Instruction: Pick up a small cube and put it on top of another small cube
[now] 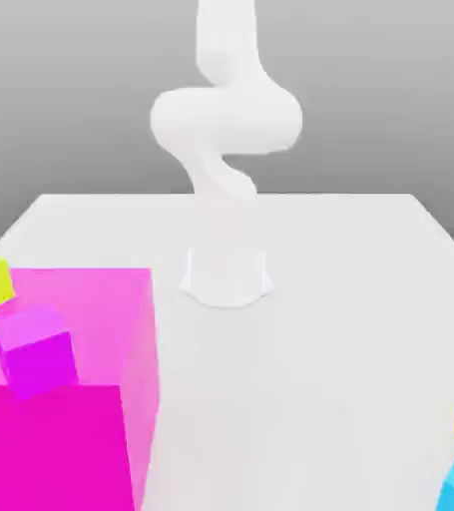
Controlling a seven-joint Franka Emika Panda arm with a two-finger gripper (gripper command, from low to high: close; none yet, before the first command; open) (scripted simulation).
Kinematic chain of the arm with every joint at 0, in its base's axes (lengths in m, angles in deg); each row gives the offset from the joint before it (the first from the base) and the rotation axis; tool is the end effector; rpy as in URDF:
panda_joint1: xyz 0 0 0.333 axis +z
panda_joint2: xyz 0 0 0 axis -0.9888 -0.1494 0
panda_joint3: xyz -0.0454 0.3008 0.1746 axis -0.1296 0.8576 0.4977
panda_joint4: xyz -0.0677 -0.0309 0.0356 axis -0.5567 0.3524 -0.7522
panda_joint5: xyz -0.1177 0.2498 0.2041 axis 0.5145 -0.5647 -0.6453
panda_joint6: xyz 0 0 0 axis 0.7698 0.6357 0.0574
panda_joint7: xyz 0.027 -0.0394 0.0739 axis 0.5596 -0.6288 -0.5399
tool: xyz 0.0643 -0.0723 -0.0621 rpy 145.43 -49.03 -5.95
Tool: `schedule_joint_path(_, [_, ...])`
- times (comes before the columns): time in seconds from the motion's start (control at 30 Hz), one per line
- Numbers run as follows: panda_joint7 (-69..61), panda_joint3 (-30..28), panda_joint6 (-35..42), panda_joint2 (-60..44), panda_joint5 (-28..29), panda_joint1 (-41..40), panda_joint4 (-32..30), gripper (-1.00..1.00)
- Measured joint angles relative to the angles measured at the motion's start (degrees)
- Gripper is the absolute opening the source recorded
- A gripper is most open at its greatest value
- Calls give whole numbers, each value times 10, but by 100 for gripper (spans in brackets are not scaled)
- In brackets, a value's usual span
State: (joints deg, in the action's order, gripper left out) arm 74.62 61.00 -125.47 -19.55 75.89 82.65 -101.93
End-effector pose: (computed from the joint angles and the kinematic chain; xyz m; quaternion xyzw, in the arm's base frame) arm 0.3108 0.0138 0.7062 -0.8697 0.3362 -0.3347 0.1364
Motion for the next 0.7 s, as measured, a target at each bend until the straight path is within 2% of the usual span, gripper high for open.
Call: schedule_joint_path(0.7, [-95, 85, -104, -440, 47, 107, 46, 0])
